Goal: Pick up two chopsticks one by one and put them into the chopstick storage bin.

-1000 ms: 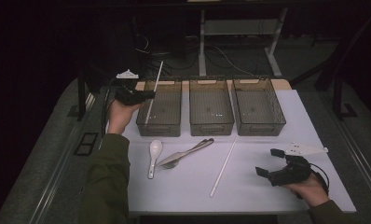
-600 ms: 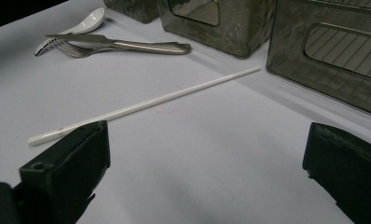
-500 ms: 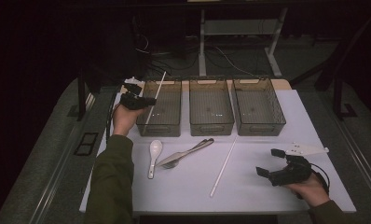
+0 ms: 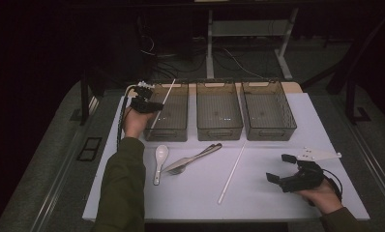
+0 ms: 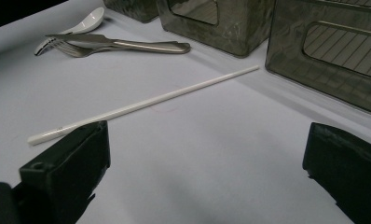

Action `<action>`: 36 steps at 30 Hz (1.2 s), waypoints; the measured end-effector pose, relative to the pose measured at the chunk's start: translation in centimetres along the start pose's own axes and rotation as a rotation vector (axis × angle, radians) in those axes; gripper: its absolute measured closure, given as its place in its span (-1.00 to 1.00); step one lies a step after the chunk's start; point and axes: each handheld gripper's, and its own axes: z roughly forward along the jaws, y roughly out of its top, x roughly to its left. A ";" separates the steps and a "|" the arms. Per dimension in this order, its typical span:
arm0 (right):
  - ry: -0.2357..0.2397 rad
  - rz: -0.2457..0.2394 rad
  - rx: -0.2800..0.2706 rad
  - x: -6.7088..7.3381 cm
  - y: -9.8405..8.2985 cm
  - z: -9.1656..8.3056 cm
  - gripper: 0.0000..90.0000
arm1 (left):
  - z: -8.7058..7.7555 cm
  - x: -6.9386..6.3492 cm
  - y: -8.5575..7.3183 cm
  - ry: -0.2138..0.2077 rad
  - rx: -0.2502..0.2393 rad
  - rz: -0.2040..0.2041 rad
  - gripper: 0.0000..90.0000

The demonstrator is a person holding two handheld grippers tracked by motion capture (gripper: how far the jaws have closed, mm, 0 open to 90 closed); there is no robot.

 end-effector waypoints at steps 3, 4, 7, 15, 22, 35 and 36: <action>0.000 0.000 -0.001 -0.1 0.0 0.0 -0.99 | 0.1 -0.1 0.0 0.003 0.006 0.004 0.85; 0.000 -0.001 -0.001 0.0 0.0 0.0 -0.99 | 0.1 -0.1 0.0 0.001 0.007 0.003 0.85; -0.001 -0.001 0.002 0.0 0.0 0.0 -0.99 | 0.1 -0.1 0.0 -0.002 0.011 0.003 0.82; -0.001 0.001 0.001 0.0 0.1 0.0 -0.99 | 0.0 0.1 0.0 -0.011 0.001 -0.003 0.76; -0.002 0.000 -0.003 0.0 0.0 0.0 -0.99 | -1.3 -0.1 0.2 -0.027 -0.039 -0.023 0.49; 0.000 -0.005 0.000 0.1 0.1 0.0 -0.99 | -4.7 -3.0 0.9 -0.106 -0.108 0.029 0.09; 0.000 -0.005 0.001 0.2 0.1 0.1 -0.99 | -4.9 -3.4 0.9 -0.106 -0.113 0.039 0.06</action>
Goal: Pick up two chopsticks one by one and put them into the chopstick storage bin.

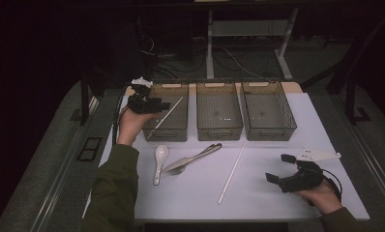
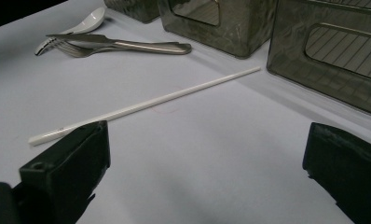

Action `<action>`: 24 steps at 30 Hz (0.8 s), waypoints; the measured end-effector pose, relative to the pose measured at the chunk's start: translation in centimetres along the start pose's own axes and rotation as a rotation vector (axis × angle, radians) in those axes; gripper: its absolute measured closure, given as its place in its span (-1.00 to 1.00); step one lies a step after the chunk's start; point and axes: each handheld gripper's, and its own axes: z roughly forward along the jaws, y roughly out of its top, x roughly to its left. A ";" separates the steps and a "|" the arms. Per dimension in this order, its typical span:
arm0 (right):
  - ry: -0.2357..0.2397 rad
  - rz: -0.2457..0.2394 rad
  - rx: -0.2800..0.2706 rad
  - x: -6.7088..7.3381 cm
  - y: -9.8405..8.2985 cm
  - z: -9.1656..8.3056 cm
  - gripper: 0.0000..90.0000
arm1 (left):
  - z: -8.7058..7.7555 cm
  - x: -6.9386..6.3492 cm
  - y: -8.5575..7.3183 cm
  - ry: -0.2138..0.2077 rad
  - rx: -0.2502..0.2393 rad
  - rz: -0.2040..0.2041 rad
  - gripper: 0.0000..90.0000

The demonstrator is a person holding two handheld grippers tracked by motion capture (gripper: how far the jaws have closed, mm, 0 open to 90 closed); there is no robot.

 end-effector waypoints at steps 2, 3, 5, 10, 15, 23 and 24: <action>0.000 -0.002 -0.001 0.0 0.0 0.0 -0.99 | -0.3 -0.8 0.0 -0.006 -0.013 0.009 0.04; 0.001 -0.001 -0.001 0.0 0.0 0.0 -0.99 | -0.4 -1.2 -0.1 -0.013 -0.015 0.013 0.03; 0.002 -0.002 -0.002 0.0 0.0 0.0 -0.99 | -0.5 -2.1 -0.2 -0.033 -0.015 0.026 -0.01; 0.002 0.006 -0.001 -0.1 0.0 0.0 -0.99 | -0.4 -4.4 -0.5 -0.078 -0.010 0.061 -0.15; 0.003 0.006 0.000 -0.1 0.0 0.1 -0.99 | -0.5 -6.7 -0.9 -0.121 -0.025 0.088 -0.20; 0.000 0.004 -0.001 -0.2 0.0 0.0 -0.99 | -0.2 -10.2 -2.0 -0.161 -0.037 0.111 -0.24; 0.000 0.004 -0.001 -0.1 0.0 0.0 -0.99 | -0.1 -10.6 -2.2 -0.164 -0.034 0.120 -0.23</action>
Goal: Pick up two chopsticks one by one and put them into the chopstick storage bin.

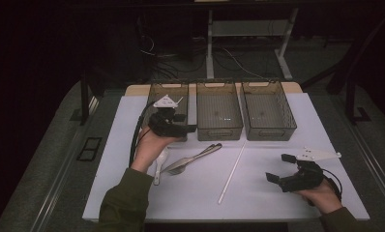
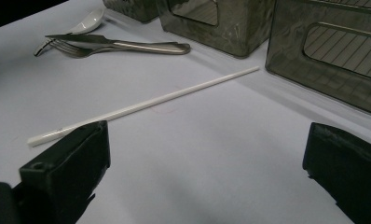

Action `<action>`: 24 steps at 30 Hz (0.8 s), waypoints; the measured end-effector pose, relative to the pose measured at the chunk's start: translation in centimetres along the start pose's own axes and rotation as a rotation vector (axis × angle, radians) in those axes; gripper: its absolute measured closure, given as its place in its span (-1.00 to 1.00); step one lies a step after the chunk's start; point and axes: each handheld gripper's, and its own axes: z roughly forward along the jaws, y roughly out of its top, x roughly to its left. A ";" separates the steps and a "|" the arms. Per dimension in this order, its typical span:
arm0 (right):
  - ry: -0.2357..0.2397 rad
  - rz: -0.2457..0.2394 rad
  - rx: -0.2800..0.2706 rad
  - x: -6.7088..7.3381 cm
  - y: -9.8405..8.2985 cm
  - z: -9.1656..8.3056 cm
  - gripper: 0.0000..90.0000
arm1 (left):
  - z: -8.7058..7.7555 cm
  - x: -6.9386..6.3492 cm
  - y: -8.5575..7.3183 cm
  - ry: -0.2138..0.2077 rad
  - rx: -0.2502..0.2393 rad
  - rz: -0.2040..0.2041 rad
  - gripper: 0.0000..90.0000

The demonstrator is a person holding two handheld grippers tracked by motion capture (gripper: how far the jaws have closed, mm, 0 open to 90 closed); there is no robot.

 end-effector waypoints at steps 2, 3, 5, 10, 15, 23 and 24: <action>0.000 -0.001 0.000 0.0 0.0 0.0 -0.99 | 0.3 -0.9 -0.2 0.000 0.008 0.023 -0.15; 0.000 0.000 0.001 0.0 0.0 0.0 -0.99 | 0.4 -1.4 -0.3 -0.006 0.009 0.030 -0.10; 0.001 0.003 0.004 0.0 0.0 0.0 -0.99 | 0.7 -2.3 -0.6 -0.023 0.013 0.049 0.10; 0.002 0.003 0.006 0.0 0.0 0.0 -0.99 | 2.0 -4.5 -1.8 -0.083 0.058 0.083 0.47; 0.000 -0.008 0.003 0.0 0.0 0.0 -0.99 | 3.8 -6.6 -3.2 -0.117 0.114 0.097 0.51; -0.002 -0.004 0.002 0.0 0.0 0.0 -0.99 | 6.6 -8.9 -4.7 -0.178 0.199 0.112 0.53; -0.002 -0.003 0.003 0.0 0.0 0.0 -0.99 | 7.0 -9.1 -4.8 -0.181 0.207 0.112 0.52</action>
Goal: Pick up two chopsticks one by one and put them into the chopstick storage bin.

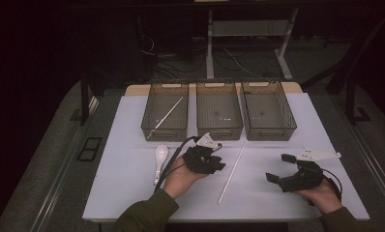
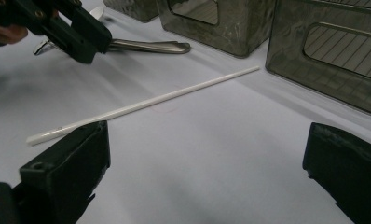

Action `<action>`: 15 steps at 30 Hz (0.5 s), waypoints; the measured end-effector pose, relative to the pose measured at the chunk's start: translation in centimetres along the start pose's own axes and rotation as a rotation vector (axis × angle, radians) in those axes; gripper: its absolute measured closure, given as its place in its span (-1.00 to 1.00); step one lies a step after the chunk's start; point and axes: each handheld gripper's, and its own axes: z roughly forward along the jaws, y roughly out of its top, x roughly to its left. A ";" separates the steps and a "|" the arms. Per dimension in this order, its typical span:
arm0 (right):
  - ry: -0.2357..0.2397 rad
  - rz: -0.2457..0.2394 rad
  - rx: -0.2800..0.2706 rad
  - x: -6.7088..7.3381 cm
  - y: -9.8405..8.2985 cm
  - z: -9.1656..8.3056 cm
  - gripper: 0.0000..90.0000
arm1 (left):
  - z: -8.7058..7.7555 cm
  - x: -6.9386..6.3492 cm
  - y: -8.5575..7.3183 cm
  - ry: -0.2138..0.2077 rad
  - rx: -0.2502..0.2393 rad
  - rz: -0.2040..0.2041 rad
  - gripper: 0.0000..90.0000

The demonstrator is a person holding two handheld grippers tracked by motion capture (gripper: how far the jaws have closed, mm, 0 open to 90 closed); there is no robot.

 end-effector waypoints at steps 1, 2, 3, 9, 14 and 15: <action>0.000 0.000 0.000 0.0 0.0 0.0 -0.99 | 0.3 -0.1 0.0 -0.005 -0.005 -0.008 0.49; 0.000 0.000 0.000 0.0 0.0 0.0 -0.99 | 0.6 -0.3 0.1 -0.007 -0.005 -0.008 0.49; 0.000 -0.001 0.000 0.0 0.0 0.0 -0.99 | 0.9 -0.4 0.1 -0.006 0.003 -0.003 0.48; -0.002 -0.002 0.001 0.1 0.0 0.0 -0.99 | 2.5 -0.8 0.2 -0.002 0.020 -0.008 0.39; -0.002 -0.002 0.000 0.0 0.0 0.0 -0.99 | 3.5 -1.3 0.3 0.004 0.036 -0.001 0.38; -0.002 -0.001 0.000 0.0 0.0 0.0 -0.99 | 3.6 -1.4 0.2 0.008 0.039 -0.001 0.38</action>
